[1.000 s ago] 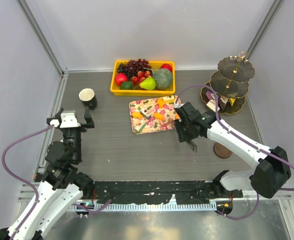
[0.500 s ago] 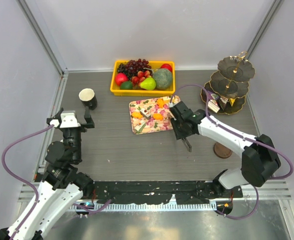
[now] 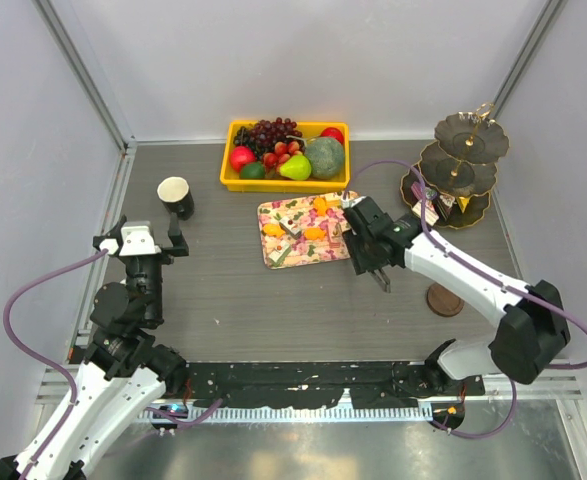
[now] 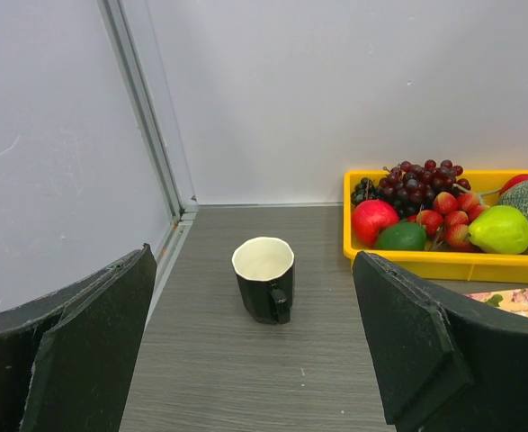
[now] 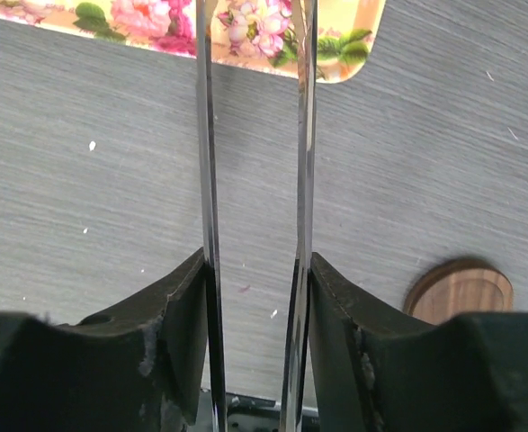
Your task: Serve the afternoon tea
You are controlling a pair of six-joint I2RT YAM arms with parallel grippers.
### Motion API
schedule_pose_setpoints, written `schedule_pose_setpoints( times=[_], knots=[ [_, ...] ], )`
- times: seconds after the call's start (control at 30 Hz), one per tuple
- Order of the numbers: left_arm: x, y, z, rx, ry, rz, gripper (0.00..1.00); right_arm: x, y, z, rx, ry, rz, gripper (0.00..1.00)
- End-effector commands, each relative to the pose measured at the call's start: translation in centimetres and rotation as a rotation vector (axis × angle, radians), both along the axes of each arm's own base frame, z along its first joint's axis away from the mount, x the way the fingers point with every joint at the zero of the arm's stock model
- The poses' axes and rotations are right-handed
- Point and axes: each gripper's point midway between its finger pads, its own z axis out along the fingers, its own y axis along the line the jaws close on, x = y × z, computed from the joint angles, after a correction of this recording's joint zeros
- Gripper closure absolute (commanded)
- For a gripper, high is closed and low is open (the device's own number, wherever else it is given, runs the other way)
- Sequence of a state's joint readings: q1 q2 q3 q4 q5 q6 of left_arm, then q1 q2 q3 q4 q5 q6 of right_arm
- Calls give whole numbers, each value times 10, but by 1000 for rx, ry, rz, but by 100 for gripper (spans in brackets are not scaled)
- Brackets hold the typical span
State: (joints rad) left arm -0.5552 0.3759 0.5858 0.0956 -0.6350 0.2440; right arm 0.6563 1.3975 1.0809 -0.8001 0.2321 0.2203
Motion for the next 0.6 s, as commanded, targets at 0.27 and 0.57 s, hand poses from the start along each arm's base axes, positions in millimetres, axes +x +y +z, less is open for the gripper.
schedule_pose_setpoints(
  times=[0.27,0.57],
  knots=[
    [-2,1,13,-25,-41,-3,1,-16,8,37,5,-41,15,45],
    [-3,2,13,-24,-43,-1,1,-3,22,25,-17,-24,39,44]
  ],
)
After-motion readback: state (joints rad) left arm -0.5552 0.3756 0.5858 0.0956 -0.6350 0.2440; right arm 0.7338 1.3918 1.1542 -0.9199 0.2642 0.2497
